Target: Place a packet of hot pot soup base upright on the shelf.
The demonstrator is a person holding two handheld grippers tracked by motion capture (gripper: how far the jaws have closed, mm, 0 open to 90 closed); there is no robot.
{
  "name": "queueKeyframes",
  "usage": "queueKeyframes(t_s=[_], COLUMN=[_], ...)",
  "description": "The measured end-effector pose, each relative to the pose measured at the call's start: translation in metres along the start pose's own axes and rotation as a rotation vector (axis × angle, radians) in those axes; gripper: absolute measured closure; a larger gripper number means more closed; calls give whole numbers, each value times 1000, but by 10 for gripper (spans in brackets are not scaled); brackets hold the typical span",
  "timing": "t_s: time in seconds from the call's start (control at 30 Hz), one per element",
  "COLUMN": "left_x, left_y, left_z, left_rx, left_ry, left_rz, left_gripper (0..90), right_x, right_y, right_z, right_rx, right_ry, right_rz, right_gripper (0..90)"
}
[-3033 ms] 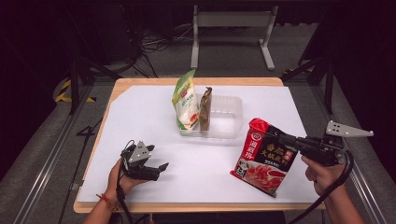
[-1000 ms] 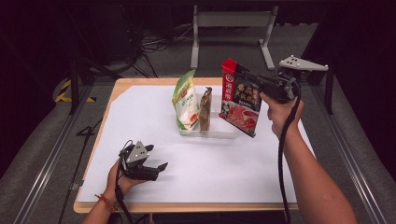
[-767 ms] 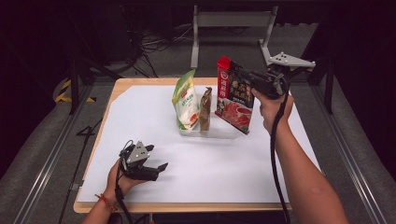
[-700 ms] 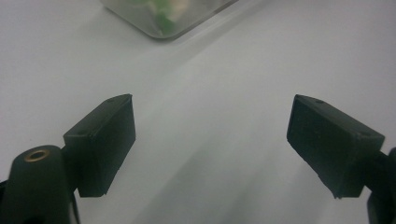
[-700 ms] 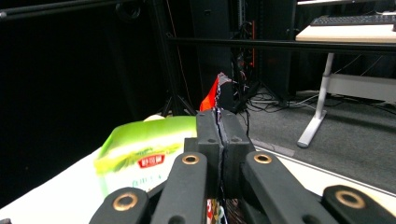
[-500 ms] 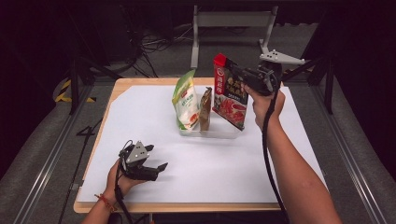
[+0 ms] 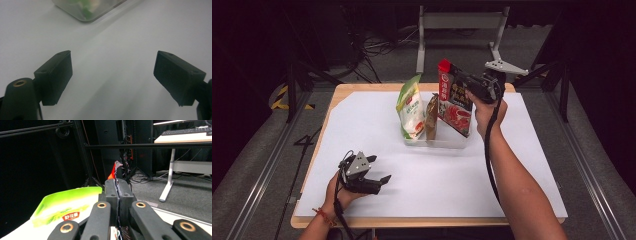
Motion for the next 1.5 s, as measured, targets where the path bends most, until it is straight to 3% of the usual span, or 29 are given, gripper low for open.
queueKeyframes(t_s=[0.4, 0.73, 1.1, 1.5], left_x=[-1, -1, 0, -3], left_y=[0, 0, 1, 0], left_z=[0, 0, 0, 0], left_rx=[-4, -2, -2, -6], left_ry=[-2, -1, 7, 3], left_rz=[3, 5, -1, 15], left_gripper=[162, 161, 161, 161], right_x=[-2, 0, 9, 19], right_y=[-23, -39, -44, -47], right_z=[-10, -11, -17, -21], right_rx=[0, 30, 29, 69], right_ry=[20, 19, 12, -8], right_rz=[6, 33, 36, 77], right_gripper=[885, 881, 875, 854])
Point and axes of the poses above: each handheld gripper's, and its own axes: x roughly backward along the jaws, y roughly out of its top, z roughly to its left, the point moved 5 cm from there along -x, roughly forward along the jaws, and after that the axes turned 12 degrees about -x, right-handed, at the moved point
